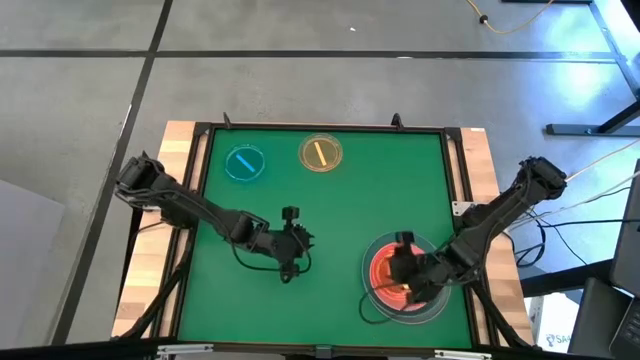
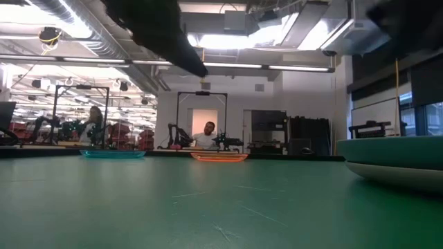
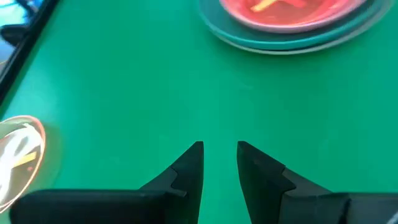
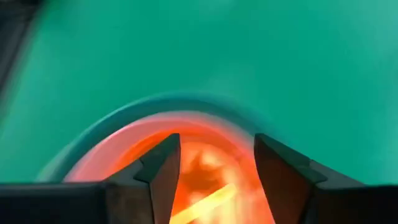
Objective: Stack plastic plates
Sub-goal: Stack the yellow plate on top of the yellow plate
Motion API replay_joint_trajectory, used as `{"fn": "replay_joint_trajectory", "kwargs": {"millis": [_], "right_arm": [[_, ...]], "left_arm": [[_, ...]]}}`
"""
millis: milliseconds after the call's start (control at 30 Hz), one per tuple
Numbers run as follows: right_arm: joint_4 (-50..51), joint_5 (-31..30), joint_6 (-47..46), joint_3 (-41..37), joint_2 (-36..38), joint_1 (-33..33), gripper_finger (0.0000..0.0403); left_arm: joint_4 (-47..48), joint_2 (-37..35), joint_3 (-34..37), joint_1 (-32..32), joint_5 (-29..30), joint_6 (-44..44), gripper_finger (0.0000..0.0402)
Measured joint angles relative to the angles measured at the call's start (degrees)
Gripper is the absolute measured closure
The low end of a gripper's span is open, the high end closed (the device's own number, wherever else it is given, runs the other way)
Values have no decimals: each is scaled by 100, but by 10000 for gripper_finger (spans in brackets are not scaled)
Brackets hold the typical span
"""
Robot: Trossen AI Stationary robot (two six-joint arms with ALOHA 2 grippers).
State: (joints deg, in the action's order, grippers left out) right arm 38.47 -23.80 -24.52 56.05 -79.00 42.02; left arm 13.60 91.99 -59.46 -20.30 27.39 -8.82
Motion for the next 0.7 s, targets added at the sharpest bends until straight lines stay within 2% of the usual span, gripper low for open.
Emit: {"fn": "replay_joint_trajectory", "kwargs": {"millis": [100,200,400,533,700], "right_arm": [[-471,-792,394,-216,0,-102,202],[-1317,-1120,847,-597,0,-217,201],[-2764,-882,1349,-1342,-2,-478,201],[-2869,-766,1417,-1481,-1,-622,201],[-2912,-766,1467,-1504,-2,-655,201]], "left_arm": [[-175,180,0,246,105,1,311],[-231,355,0,582,195,260,312],[-456,474,1,1500,104,794,309],[-320,476,0,2336,-317,754,283],[-232,643,1,3424,-1132,636,239]]}}
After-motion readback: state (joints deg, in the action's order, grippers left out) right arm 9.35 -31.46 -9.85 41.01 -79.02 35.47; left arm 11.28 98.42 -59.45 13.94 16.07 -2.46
